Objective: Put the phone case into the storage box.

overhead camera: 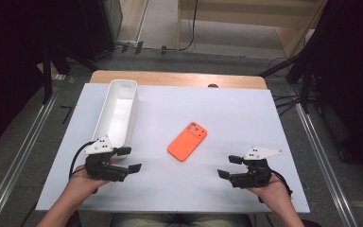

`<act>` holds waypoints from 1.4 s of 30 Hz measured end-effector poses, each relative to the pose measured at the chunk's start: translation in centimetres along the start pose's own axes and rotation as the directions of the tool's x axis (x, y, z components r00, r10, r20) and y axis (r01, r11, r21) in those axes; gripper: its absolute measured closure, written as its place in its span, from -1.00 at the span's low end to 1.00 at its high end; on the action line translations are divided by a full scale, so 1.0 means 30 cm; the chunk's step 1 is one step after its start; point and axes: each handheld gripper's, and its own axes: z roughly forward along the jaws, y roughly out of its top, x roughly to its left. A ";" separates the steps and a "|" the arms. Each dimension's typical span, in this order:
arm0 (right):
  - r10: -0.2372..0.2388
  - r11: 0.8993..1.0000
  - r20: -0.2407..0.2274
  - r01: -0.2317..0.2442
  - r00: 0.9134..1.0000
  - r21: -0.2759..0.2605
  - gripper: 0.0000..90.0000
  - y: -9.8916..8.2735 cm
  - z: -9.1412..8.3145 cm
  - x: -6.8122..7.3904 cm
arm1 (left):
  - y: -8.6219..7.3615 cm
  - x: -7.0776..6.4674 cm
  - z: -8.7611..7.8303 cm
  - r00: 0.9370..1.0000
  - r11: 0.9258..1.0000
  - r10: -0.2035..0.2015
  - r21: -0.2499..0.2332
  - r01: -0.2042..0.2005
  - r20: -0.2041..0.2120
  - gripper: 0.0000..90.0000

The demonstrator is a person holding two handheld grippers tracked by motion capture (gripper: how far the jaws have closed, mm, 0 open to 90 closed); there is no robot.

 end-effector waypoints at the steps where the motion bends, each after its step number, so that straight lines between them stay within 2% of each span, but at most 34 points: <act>1: 0.005 1.000 -0.002 -0.005 1.000 0.004 -0.44 0.000 0.000 0.001 | 0.000 0.001 -0.001 1.000 1.000 -0.001 0.001 0.001 0.002 -0.51; 8: 0.004 1.000 -0.001 -0.004 1.000 0.001 -0.44 0.001 0.004 -0.004 | 0.002 -0.003 0.001 1.000 1.000 0.001 -0.009 -0.001 -0.011 -0.51; 16: 0.012 1.000 -0.004 -0.012 1.000 0.001 -0.44 0.002 0.006 -0.003 | 0.013 -0.008 0.005 1.000 1.000 -0.018 -0.012 0.018 0.010 -0.51; 19: 0.018 1.000 -0.003 -0.018 1.000 0.005 -0.43 0.001 0.005 -0.003 | 0.020 -0.015 0.011 1.000 1.000 -0.013 -0.013 0.013 0.021 -0.51; 21: 0.018 1.000 -0.001 -0.018 1.000 0.006 -0.44 0.001 0.006 -0.004 | 0.027 -0.022 0.015 1.000 1.000 -0.004 -0.014 0.004 0.012 -0.51; 29: 0.019 1.000 -0.007 -0.019 1.000 0.006 -0.44 0.000 0.007 -0.004 | 0.055 -0.032 0.026 1.000 1.000 -0.012 -0.018 0.013 0.007 -0.52; 35: 0.023 1.000 -0.013 -0.023 1.000 0.006 -0.44 0.001 0.006 -0.004 | 0.073 -0.039 0.035 0.999 0.999 -0.031 -0.019 0.031 0.020 -0.53; 36: 0.022 1.000 -0.015 -0.021 1.000 0.008 -0.44 0.001 0.006 -0.005 | 0.077 -0.041 0.037 0.999 0.999 -0.034 -0.017 0.034 0.018 -0.58; 42: 0.021 1.000 -0.016 -0.021 1.000 0.008 -0.44 0.001 0.008 -0.005 | 0.097 -0.044 0.044 0.998 0.998 -0.056 -0.019 0.056 0.005 -0.59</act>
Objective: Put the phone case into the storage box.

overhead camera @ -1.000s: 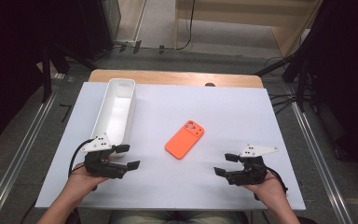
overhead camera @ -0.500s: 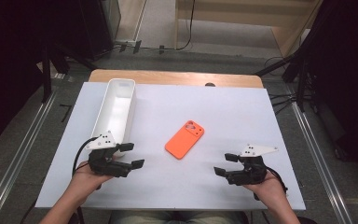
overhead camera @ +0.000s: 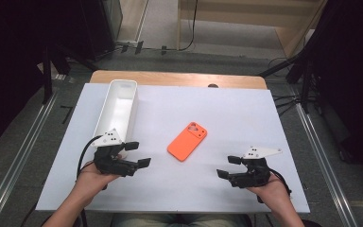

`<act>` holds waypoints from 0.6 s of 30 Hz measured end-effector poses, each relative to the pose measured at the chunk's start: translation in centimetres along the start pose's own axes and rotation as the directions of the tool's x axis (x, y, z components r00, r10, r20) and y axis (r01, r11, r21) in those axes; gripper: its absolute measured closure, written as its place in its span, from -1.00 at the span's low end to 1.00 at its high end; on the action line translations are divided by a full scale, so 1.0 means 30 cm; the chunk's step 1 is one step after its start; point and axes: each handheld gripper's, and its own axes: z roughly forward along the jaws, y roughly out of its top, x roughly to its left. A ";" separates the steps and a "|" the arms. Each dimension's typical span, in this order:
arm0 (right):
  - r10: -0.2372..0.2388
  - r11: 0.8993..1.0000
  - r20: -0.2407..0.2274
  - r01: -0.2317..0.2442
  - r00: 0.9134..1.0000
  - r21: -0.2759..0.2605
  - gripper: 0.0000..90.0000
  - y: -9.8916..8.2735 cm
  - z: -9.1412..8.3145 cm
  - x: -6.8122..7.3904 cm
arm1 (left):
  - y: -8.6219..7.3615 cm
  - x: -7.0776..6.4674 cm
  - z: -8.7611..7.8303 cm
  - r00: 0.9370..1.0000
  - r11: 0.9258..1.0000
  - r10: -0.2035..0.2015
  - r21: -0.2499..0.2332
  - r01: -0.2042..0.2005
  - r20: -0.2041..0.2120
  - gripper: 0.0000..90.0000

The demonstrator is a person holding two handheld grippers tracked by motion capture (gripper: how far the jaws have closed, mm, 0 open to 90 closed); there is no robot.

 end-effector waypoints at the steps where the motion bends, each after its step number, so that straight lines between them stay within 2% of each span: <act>1: 0.001 1.000 0.002 -0.001 1.000 0.000 -0.43 0.000 0.001 0.000 | 0.006 0.002 0.000 1.000 1.000 0.001 0.005 -0.001 0.006 -0.65; 4: 0.002 1.000 -0.001 -0.002 1.000 0.001 -0.44 0.000 0.001 0.000 | 0.018 0.006 0.000 1.000 1.000 0.006 -0.006 -0.005 0.016 -0.70; 7: 0.003 1.000 -0.001 -0.003 1.000 0.001 -0.44 0.000 0.001 0.000 | 0.027 0.010 0.005 1.000 1.000 0.004 0.003 -0.004 0.017 -0.74; 12: 0.007 1.000 -0.003 -0.007 1.000 0.002 -0.44 0.000 0.001 -0.001 | 0.038 0.011 0.014 1.000 1.000 -0.001 0.012 0.000 0.009 -1.00; 18: 0.003 1.000 -0.004 -0.003 1.000 0.003 -0.43 0.000 0.002 -0.001 | 0.065 0.011 0.028 1.000 1.000 0.011 0.016 -0.011 0.003 -1.00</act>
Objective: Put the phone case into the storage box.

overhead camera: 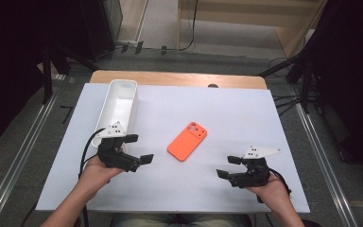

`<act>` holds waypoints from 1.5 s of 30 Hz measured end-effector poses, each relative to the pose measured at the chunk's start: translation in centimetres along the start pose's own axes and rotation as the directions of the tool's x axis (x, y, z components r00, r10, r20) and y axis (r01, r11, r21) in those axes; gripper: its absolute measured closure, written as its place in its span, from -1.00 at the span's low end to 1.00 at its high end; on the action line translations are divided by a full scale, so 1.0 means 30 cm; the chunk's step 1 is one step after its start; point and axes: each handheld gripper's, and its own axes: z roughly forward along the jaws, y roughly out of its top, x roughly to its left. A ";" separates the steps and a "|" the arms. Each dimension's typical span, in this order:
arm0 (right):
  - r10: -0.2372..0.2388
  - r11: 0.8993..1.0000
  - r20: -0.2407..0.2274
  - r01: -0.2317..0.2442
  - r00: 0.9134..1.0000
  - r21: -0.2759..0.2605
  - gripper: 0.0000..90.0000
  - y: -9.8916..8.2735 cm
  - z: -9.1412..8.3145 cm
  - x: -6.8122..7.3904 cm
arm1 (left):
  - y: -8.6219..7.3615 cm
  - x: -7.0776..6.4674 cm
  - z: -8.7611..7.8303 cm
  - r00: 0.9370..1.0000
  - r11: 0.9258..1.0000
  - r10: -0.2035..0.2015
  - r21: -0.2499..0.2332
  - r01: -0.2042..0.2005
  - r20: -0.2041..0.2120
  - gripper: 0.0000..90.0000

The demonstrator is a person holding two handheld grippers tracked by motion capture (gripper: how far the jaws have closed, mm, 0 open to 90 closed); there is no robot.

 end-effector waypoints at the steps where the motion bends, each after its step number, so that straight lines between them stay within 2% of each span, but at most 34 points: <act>1: 0.000 1.000 0.000 0.000 1.000 0.000 -0.44 0.000 0.000 0.000 | 0.004 0.000 0.002 1.000 1.000 0.000 0.001 0.000 -0.001 -1.00; 7: 0.003 1.000 -0.001 -0.003 1.000 0.001 -0.44 -0.001 0.000 0.000 | 0.025 -0.001 0.025 1.000 1.000 -0.003 0.019 0.004 -0.019 -1.00; 15: 0.008 1.000 0.001 -0.008 1.000 0.000 -0.44 -0.001 -0.001 0.000 | 0.063 0.001 0.054 1.000 1.000 -0.007 0.024 0.008 -0.019 -1.00; 21: 0.008 1.000 0.001 -0.008 1.000 -0.003 -0.43 -0.002 -0.002 -0.001 | 0.087 -0.003 0.085 0.999 0.999 -0.010 0.044 0.011 -0.039 -1.00; 25: 0.008 1.000 0.000 -0.008 1.000 0.000 -0.44 -0.002 -0.001 -0.002 | 0.099 -0.005 0.105 0.998 0.999 -0.014 0.043 0.017 -0.058 -1.00; 30: 0.006 1.000 -0.003 -0.006 1.000 -0.002 -0.44 -0.001 -0.001 -0.001 | 0.120 -0.003 0.126 0.998 0.999 -0.022 0.038 0.024 -0.058 -0.99; 36: 0.007 1.000 -0.005 -0.007 1.000 -0.004 -0.44 -0.001 -0.001 -0.002 | 0.145 -0.012 0.164 0.998 0.999 0.004 0.047 0.000 -0.069 -0.99; 45: 0.007 1.000 -0.001 -0.007 1.000 -0.003 -0.44 -0.001 -0.002 -0.002 | 0.177 -0.022 0.218 0.998 0.998 0.009 0.059 -0.006 -0.064 -0.96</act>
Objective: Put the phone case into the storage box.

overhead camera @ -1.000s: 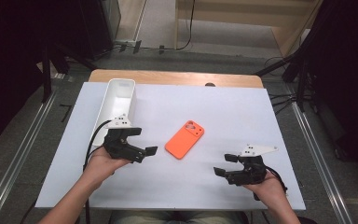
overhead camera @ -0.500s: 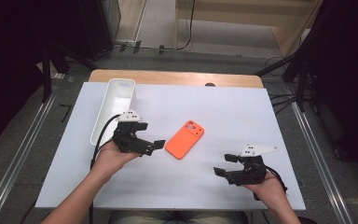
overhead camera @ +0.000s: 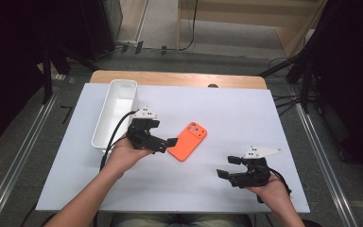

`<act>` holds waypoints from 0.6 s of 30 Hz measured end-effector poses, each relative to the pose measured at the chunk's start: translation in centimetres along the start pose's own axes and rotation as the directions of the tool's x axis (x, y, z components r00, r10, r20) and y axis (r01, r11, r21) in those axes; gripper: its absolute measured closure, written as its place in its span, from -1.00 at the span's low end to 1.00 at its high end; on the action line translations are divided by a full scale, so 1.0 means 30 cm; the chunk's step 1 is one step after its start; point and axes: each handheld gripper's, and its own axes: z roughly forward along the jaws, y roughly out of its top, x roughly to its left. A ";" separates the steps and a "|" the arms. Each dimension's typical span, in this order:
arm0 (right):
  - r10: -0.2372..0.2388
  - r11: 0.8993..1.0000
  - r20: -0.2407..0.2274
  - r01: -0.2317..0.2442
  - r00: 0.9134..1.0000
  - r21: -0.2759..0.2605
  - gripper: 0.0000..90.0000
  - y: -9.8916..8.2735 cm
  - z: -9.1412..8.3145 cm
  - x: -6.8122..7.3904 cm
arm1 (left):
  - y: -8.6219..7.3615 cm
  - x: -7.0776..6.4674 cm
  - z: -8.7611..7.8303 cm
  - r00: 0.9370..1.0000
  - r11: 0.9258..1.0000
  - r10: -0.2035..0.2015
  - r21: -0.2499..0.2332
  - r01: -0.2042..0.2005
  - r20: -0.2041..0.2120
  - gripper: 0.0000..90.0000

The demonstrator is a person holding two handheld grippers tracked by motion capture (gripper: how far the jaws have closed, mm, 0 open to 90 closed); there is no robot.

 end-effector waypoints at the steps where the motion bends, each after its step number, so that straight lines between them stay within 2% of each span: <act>1: 0.000 1.000 0.001 0.000 1.000 -0.001 -0.43 0.000 0.000 0.000 | 0.005 -0.001 0.006 1.000 1.000 0.000 0.004 0.000 0.000 -0.95; 7: 0.000 1.000 0.000 0.000 1.000 -0.001 -0.44 0.000 0.000 0.000 | 0.027 -0.003 0.034 1.000 1.000 0.017 0.018 -0.017 -0.017 -0.95; 18: 0.002 1.000 -0.006 -0.002 1.000 0.000 -0.44 0.000 0.000 0.001 | 0.048 -0.021 0.097 0.999 0.999 0.020 0.026 -0.019 -0.036 -0.95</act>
